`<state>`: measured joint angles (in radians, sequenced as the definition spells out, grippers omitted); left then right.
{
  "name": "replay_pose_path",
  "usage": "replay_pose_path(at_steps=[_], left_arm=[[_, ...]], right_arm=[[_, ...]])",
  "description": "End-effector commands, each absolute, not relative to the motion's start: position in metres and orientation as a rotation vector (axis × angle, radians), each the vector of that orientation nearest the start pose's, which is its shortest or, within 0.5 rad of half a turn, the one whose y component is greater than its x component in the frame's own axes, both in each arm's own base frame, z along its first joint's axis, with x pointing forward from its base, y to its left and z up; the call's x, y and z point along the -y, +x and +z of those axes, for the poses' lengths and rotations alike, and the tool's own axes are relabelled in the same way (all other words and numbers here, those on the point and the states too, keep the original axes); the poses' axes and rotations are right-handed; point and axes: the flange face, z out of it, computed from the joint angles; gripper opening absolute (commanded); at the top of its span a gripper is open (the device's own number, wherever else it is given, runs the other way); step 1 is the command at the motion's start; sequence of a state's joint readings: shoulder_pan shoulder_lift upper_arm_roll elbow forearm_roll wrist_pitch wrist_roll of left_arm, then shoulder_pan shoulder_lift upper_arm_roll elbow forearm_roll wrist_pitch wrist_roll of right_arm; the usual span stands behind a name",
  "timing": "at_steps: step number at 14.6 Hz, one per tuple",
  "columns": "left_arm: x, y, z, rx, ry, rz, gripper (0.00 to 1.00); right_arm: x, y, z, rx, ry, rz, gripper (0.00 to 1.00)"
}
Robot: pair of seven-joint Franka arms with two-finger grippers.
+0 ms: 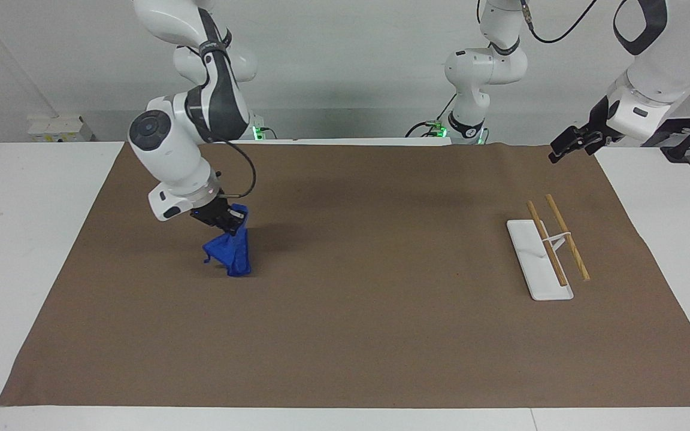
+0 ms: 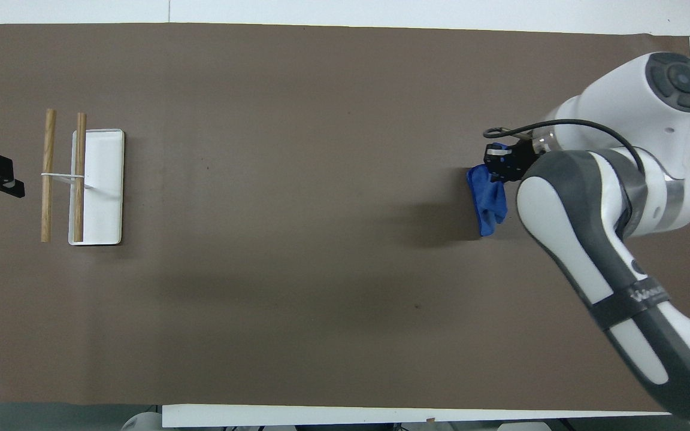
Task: Right arm passes towel to left arm to hang
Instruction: 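Carry the towel toward the left gripper while the left gripper reaches out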
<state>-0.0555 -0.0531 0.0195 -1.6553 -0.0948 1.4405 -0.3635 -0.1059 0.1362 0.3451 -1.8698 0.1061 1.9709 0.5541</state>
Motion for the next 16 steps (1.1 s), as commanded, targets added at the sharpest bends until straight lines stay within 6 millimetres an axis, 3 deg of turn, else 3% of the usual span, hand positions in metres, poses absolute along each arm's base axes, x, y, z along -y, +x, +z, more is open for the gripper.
replay_pose_path(at_steps=[1, 2, 5, 8, 12, 14, 16], left_arm=[[0.026, 0.513, 0.582, 1.1, -3.123, 0.301, 1.0], [0.031, 0.513, 0.573, 1.316, -3.094, 0.329, 1.0], [0.041, 0.513, 0.551, 1.822, -2.937, 0.458, 1.0], [0.046, 0.508, 0.533, 2.368, -2.666, 0.631, 1.0], [0.071, 0.496, 0.523, 2.486, -2.543, 0.679, 1.0], [0.072, 0.482, 0.513, 2.53, -2.466, 0.737, 1.0], [0.088, 0.47, 0.503, 2.494, -2.48, 0.746, 1.0]], right_arm=[[-0.214, 0.569, 0.466, -0.763, -2.873, 0.126, 0.0], [-0.253, 0.564, 0.476, -0.835, -2.827, 0.128, 0.0], [-0.33, 0.555, 0.508, -1.014, -2.675, 0.143, 0.0], [-0.388, 0.54, 0.528, -1.117, -2.495, 0.135, 0.0], [-0.447, 0.522, 0.54, -1.248, -2.184, 0.17, 0.0], [-0.463, 0.517, 0.548, -1.274, -2.069, 0.195, 0.0], [-0.475, 0.515, 0.558, -1.277, -1.96, 0.222, 0.0]])
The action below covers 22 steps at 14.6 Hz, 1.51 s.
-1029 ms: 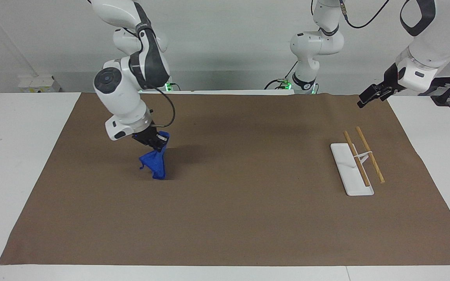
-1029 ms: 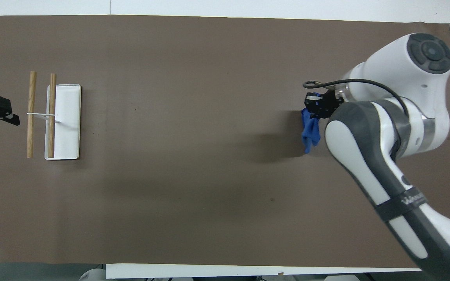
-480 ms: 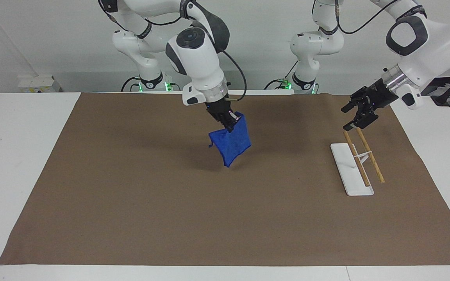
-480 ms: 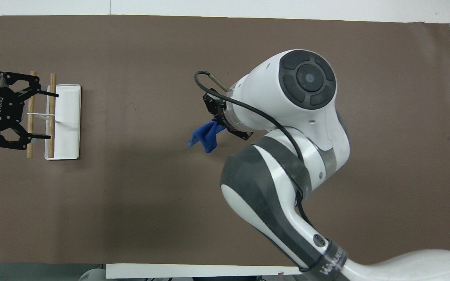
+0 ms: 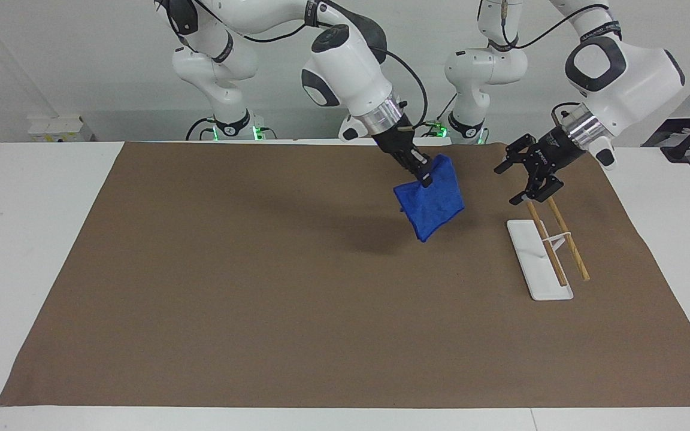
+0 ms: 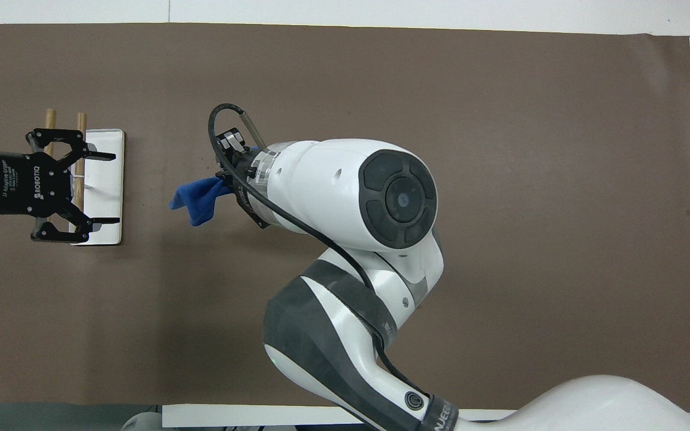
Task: Right arm passes towel to left arm to hang
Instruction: 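Carry the towel toward the left gripper while the left gripper reaches out, then close the left gripper on the towel held by the right gripper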
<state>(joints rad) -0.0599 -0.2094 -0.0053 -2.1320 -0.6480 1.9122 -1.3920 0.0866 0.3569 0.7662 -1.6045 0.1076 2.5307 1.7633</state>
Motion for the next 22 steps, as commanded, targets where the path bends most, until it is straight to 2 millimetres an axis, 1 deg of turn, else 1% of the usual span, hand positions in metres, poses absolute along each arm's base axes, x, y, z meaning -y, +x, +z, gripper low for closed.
replay_pose_path(at_steps=[1, 2, 3, 4, 6, 7, 8, 9, 10, 11, 13, 14, 15, 16, 22], left_arm=[[0.091, 0.466, 0.5, 2.501, -2.469, 0.744, 1.0], [0.092, 0.464, 0.497, 2.515, -2.455, 0.736, 1.0], [0.102, 0.461, 0.495, 2.509, -2.475, 0.706, 1.0], [0.102, 0.463, 0.495, 2.545, -2.468, 0.667, 1.0], [0.105, 0.465, 0.494, 2.576, -2.446, 0.665, 1.0], [0.112, 0.464, 0.494, 2.566, -2.46, 0.664, 0.99], [0.115, 0.463, 0.494, 2.569, -2.46, 0.66, 0.95], [0.114, 0.464, 0.493, 2.576, -2.455, 0.659, 0.87], [0.113, 0.465, 0.492, 2.578, -2.454, 0.656, 0.77], [0.11, 0.467, 0.491, 2.594, -2.443, 0.649, 0.63], [0.111, 0.469, 0.489, 2.593, -2.46, 0.627, 0.28], [0.111, 0.471, 0.487, 2.595, -2.462, 0.617, 0.16], [0.11, 0.472, 0.487, 2.595, -2.468, 0.608, 0.05], [0.11, 0.473, 0.487, 2.59, -2.478, 0.599, 0.0], [0.106, 0.477, 0.49, 2.48, -2.64, 0.533, 0.0]], right_arm=[[-0.479, 0.513, 0.56, -1.287, -1.925, 0.234, 0.0], [-0.482, 0.51, 0.561, -1.286, -1.919, 0.24, 0.0], [-0.483, 0.509, 0.563, -1.285, -1.915, 0.242, 0.0], [-0.486, 0.508, 0.562, -1.283, -1.909, 0.246, 0.0], [-0.487, 0.507, 0.563, -1.289, -1.889, 0.253, 0.0], [-0.489, 0.505, 0.564, -1.284, -1.889, 0.256, 0.0], [-0.489, 0.505, 0.564, -1.284, -1.889, 0.256, 0.0], [-0.489, 0.505, 0.564, -1.283, -1.89, 0.254, 0.0], [-0.489, 0.505, 0.564, -1.283, -1.89, 0.254, 0.0], [-0.489, 0.505, 0.564, -1.283, -1.89, 0.254, 0.0], [-0.489, 0.505, 0.564, -1.283, -1.89, 0.254, 0.0], [-0.489, 0.505, 0.563, -1.284, -1.89, 0.256, 0.0], [-0.489, 0.505, 0.565, -1.281, -1.889, 0.253, 0.0], [-0.489, 0.506, 0.567, -1.279, -1.885, 0.251, 0.0], [-0.489, 0.506, 0.567, -1.28, -1.886, 0.253, 0.0]])
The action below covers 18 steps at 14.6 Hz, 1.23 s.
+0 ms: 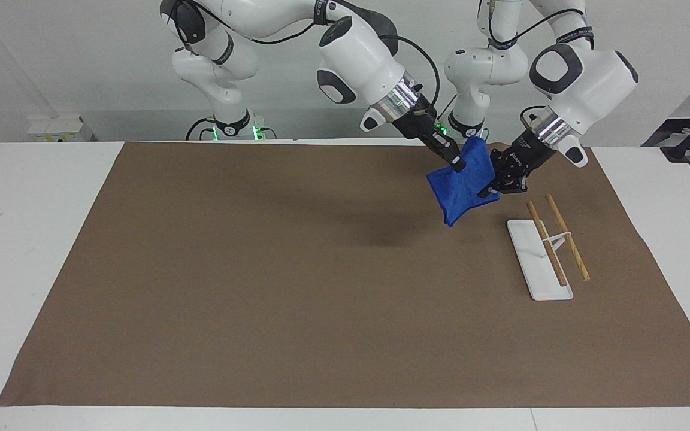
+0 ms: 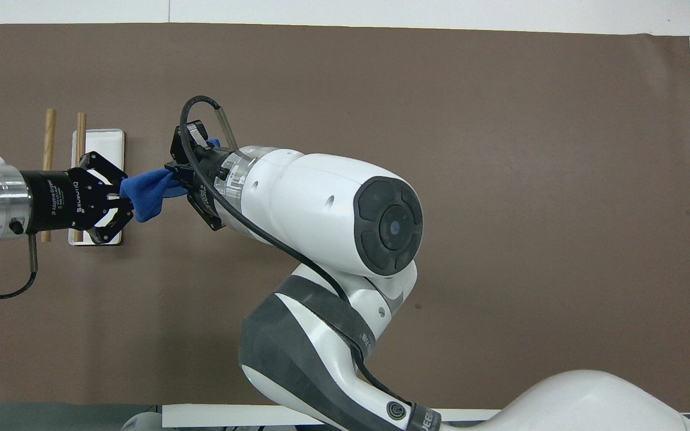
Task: Right arm passes towel to left arm to hang
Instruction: 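Close the left gripper on the towel held by the right gripper, then open the right gripper and withdraw it from the towel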
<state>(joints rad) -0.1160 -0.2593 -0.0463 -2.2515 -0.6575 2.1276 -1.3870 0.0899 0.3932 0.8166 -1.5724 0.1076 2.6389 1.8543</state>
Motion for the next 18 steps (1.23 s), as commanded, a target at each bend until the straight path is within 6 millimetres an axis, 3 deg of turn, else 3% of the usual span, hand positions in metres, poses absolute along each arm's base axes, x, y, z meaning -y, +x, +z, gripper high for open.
replay_pose_path(at_steps=[1, 8, 9, 10, 11, 18], left_arm=[[0.104, 0.478, 0.489, 2.46, -2.666, 0.521, 0.0], [0.105, 0.483, 0.493, 2.391, -2.745, 0.484, 0.0], [0.105, 0.483, 0.493, 2.391, -2.745, 0.484, 0.0], [0.105, 0.483, 0.493, 2.391, -2.745, 0.484, 0.0], [0.105, 0.483, 0.493, 2.391, -2.745, 0.484, 0.0], [0.1, 0.496, 0.501, 2.34, -2.834, 0.414, 0.0]], right_arm=[[-0.489, 0.506, 0.567, -1.278, -1.885, 0.252, 0.0], [-0.489, 0.506, 0.566, -1.28, -1.887, 0.254, 0.0], [-0.488, 0.507, 0.566, -1.287, -1.887, 0.26, 0.13], [-0.49, 0.505, 0.564, -1.284, -1.892, 0.263, 0.89], [-0.491, 0.505, 0.565, -1.279, -1.893, 0.258, 1.0], [-0.487, 0.501, 0.556, -1.191, -1.985, 0.178, 1.0]])
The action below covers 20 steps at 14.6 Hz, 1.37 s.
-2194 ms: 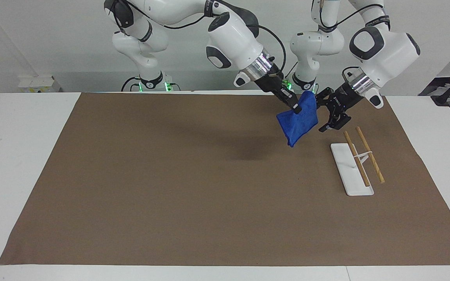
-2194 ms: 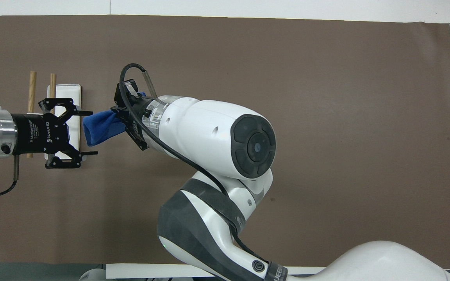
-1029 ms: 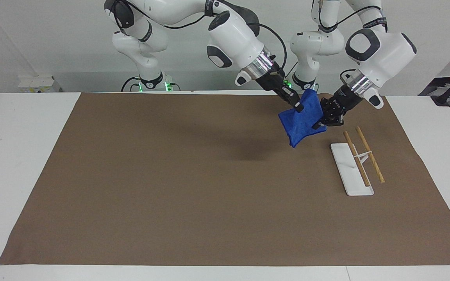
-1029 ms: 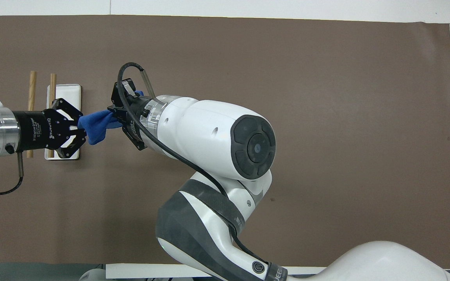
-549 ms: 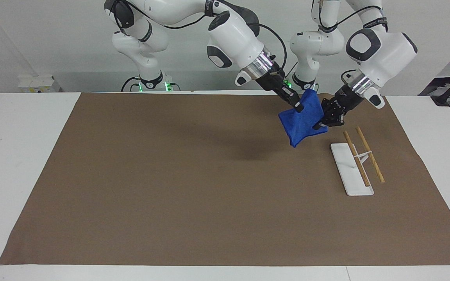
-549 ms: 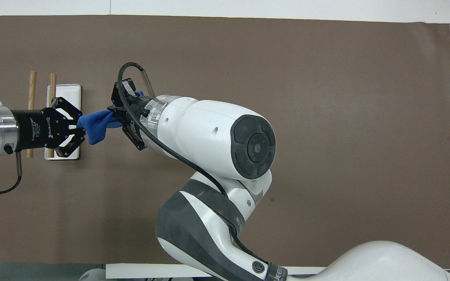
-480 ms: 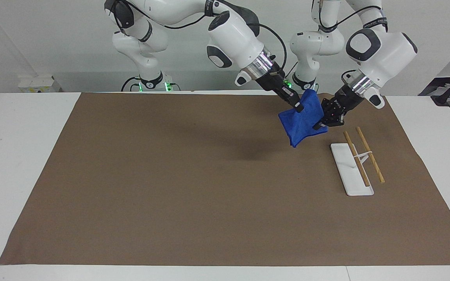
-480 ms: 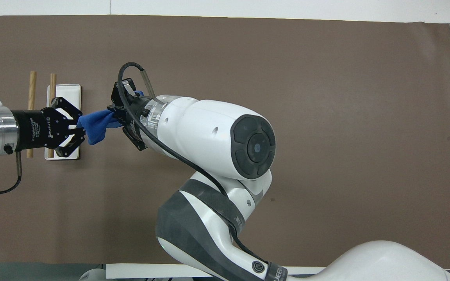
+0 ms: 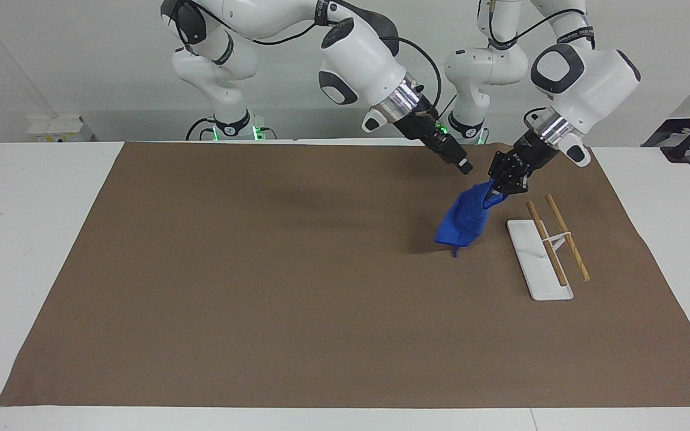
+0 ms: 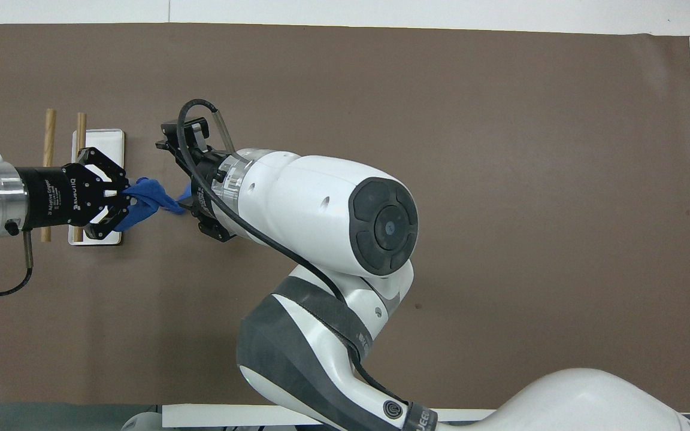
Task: Right arm passes towel to left arm to hang
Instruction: 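Open the right gripper and withdraw it from the towel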
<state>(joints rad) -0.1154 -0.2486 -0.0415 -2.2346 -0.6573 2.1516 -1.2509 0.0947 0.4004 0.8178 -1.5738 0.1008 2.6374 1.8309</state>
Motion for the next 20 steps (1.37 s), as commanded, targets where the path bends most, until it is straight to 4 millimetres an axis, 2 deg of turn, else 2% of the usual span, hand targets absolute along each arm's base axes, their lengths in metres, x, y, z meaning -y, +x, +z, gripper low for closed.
replay_pose_path(at_steps=[1, 3, 5, 7, 9, 10, 11, 13, 15, 16, 17, 18, 19, 20], left_arm=[[0.093, 0.501, 0.502, -1.581, 2.015, -0.258, 0.0], [0.086, 0.508, 0.509, -1.449, 2.094, -0.194, 0.0], [0.086, 0.511, 0.509, -1.293, 2.189, -0.138, 0.0], [0.085, 0.511, 0.508, -1.08, 2.338, -0.058, 0.0], [0.08, 0.512, 0.508, -0.926, 2.413, -0.008, 0.0], [0.065, 0.513, 0.508, -0.853, 2.441, 0.011, 0.0], [0.055, 0.518, 0.516, -0.767, 2.465, 0.048, 0.0], [0.045, 0.53, 0.521, -0.713, 2.484, 0.074, 0.0], [0.037, 0.541, 0.523, -0.514, 2.624, 0.257, 0.07], [0.035, 0.543, 0.521, -0.458, 2.642, 0.289, 0.09], [0.033, 0.542, 0.522, -0.455, 2.648, 0.291, 0.09], [0.022, 0.543, 0.521, -0.478, 2.648, 0.3, 0.09], [0.013, 0.544, 0.521, -0.487, 2.651, 0.316, 0.07], [0.012, 0.544, 0.52, -0.484, 2.656, 0.323, 0.0]], right_arm=[[-0.48, 0.501, 0.547, -1.148, -2.041, 0.127, 1.0], [-0.462, 0.497, 0.522, -1.001, -2.198, -0.004, 1.0], [-0.431, 0.501, 0.5, -0.82, -2.371, -0.143, 1.0], [-0.395, 0.513, 0.489, -0.635, -2.586, -0.179, 1.0], [-0.344, 0.53, 0.483, -0.427, -2.787, -0.156, 1.0], [-0.319, 0.536, 0.486, -0.344, -2.848, -0.147, 1.0], [-0.29, 0.543, 0.49, -0.282, -2.899, -0.137, 1.0], [-0.232, 0.547, 0.5, -0.151, -2.999, -0.04, 1.0], [-0.181, 0.546, 0.515, -0.165, -3.037, 0.022, 1.0], [-0.154, 0.546, 0.52, -0.219, -3.046, 0.056, 1.0], [-0.119, 0.546, 0.525, -0.266, -3.052, 0.099, 1.0], [-0.096, 0.543, 0.53, -0.246, -3.057, 0.139, 1.0], [-0.064, 0.541, 0.534, -0.251, -3.053, 0.182, 1.0], [-0.025, 0.54, 0.539, -0.242, -3.044, 0.204, 1.0]])
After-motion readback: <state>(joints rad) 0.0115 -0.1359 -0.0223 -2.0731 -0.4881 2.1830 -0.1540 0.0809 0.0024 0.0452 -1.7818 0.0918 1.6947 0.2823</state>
